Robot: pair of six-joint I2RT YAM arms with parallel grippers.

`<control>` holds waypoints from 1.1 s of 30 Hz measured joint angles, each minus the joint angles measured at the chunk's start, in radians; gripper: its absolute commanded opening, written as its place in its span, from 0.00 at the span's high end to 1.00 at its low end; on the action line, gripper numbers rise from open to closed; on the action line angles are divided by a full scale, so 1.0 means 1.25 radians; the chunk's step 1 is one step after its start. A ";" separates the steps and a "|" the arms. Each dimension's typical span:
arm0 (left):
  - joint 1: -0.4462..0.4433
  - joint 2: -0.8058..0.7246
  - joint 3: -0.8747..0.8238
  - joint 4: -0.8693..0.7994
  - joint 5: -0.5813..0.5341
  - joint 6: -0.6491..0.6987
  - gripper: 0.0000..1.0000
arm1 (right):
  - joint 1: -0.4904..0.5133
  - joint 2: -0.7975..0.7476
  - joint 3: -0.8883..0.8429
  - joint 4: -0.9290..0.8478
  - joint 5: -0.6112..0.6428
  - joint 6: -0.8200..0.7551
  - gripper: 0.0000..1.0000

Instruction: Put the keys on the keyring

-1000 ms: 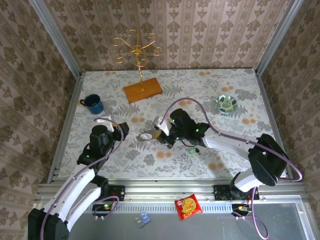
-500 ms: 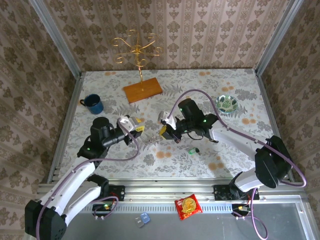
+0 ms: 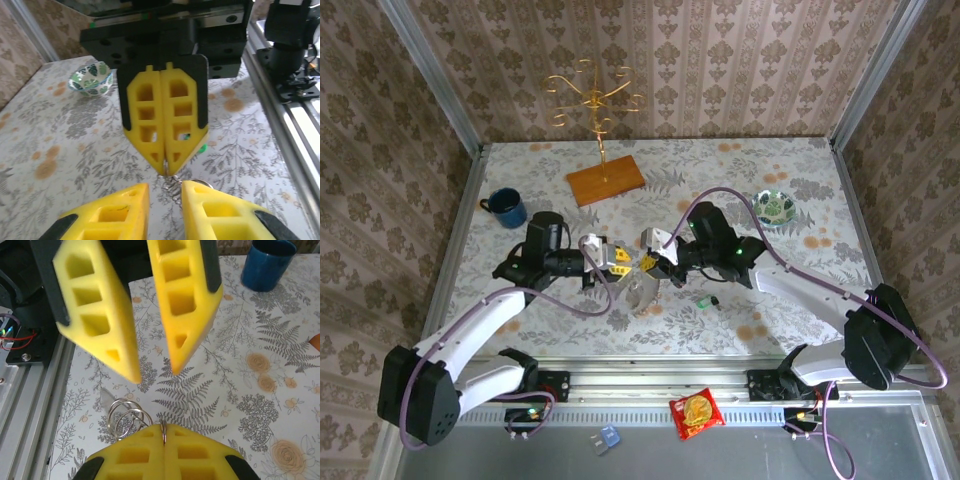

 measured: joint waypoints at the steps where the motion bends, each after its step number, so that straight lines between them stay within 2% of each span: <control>1: -0.002 0.000 0.000 -0.013 0.005 0.008 0.73 | 0.002 -0.003 -0.003 0.003 0.002 -0.001 1.00; 7: -0.004 0.000 -0.002 -0.037 0.005 0.034 0.74 | 0.008 -0.014 -0.013 0.023 0.005 -0.009 1.00; 21: -0.009 0.057 -0.002 0.000 0.020 0.014 0.75 | 0.039 -0.014 -0.018 0.063 0.005 -0.005 1.00; 24: -0.009 0.057 -0.005 0.006 0.030 0.001 0.81 | 0.042 -0.014 -0.018 0.068 0.006 -0.002 1.00; 29: -0.008 0.057 -0.015 0.026 0.038 -0.028 1.00 | 0.042 -0.013 -0.019 0.082 0.017 0.007 1.00; 30: -0.008 0.056 -0.019 0.034 0.039 -0.032 1.00 | 0.041 -0.013 -0.020 0.082 0.018 0.008 1.00; 31: -0.008 0.056 -0.024 0.045 0.038 -0.041 1.00 | 0.041 -0.012 -0.020 0.081 0.021 0.007 0.99; 33: -0.008 0.056 -0.037 0.070 0.038 -0.055 1.00 | 0.041 -0.012 -0.022 0.081 0.026 0.007 0.88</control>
